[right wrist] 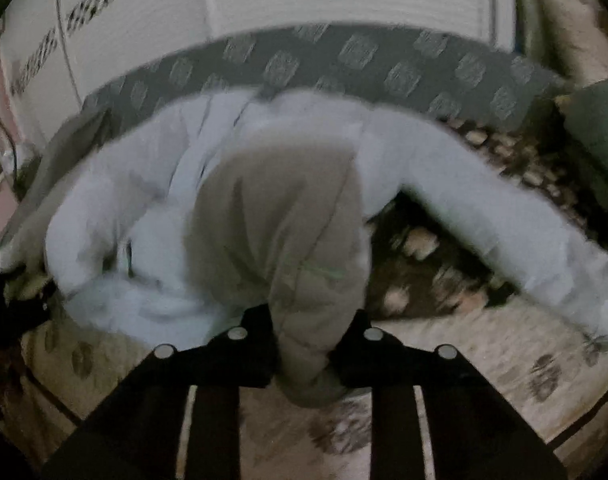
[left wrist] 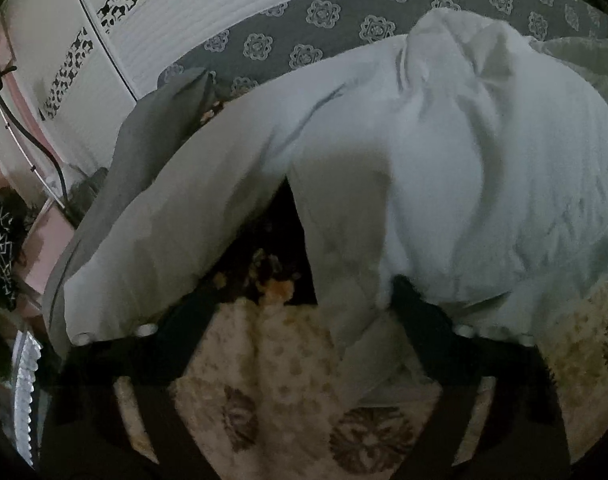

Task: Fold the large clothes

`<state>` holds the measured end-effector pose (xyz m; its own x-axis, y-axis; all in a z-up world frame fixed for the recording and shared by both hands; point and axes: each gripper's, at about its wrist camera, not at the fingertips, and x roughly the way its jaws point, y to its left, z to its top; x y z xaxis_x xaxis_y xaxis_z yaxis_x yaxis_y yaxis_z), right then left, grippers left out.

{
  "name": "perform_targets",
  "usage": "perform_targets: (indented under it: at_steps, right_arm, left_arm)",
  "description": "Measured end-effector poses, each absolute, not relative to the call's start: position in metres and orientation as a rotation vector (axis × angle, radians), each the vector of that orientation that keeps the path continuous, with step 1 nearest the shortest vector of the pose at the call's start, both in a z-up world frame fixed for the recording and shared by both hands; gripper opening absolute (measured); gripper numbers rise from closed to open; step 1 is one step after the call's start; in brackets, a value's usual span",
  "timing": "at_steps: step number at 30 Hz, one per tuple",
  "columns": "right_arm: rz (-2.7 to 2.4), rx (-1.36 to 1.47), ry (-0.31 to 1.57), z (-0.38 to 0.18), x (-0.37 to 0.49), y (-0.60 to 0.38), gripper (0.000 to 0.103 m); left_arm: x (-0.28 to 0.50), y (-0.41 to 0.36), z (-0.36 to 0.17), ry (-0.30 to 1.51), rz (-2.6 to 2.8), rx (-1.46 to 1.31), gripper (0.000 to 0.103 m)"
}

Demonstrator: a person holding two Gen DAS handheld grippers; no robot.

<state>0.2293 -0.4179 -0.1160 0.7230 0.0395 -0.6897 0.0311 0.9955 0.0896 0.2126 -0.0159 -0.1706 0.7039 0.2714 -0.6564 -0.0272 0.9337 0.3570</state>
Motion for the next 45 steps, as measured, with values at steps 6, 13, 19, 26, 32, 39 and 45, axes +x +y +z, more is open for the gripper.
perform_targets:
  at_steps: [6, 13, 19, 26, 32, 39, 45]
  right_arm:
    - [-0.090, 0.261, 0.620, -0.066, 0.199, -0.474, 0.018]
    - [-0.088, 0.340, 0.611, -0.049, 0.171, -0.495, 0.018]
    - [-0.072, 0.353, 0.662, -0.058, 0.164, -0.493, 0.019]
    - [-0.067, 0.397, 0.665, -0.064, 0.168, -0.498, 0.020]
    - [-0.073, 0.426, 0.673, -0.070, 0.173, -0.501, 0.021]
    - [-0.079, 0.436, 0.687, -0.076, 0.177, -0.503, 0.021]
    - [-0.087, 0.326, 0.680, -0.070, 0.171, -0.488, 0.019]
  left_arm:
    - [0.211, 0.037, -0.122, 0.752, 0.276, 0.165, 0.000]
    - [0.206, 0.067, -0.122, 0.860, 0.199, 0.077, 0.000]
    - [0.179, -0.001, -0.131, 0.815, 0.086, 0.212, 0.100]
    - [0.178, -0.027, -0.152, 0.819, 0.037, 0.310, 0.100]
    - [0.205, -0.038, -0.180, 0.789, 0.066, 0.403, 0.100]
    - [0.214, -0.046, -0.177, 0.799, -0.019, 0.376, 0.030]
    - [0.213, -0.019, -0.152, 0.763, 0.045, 0.270, 0.013]
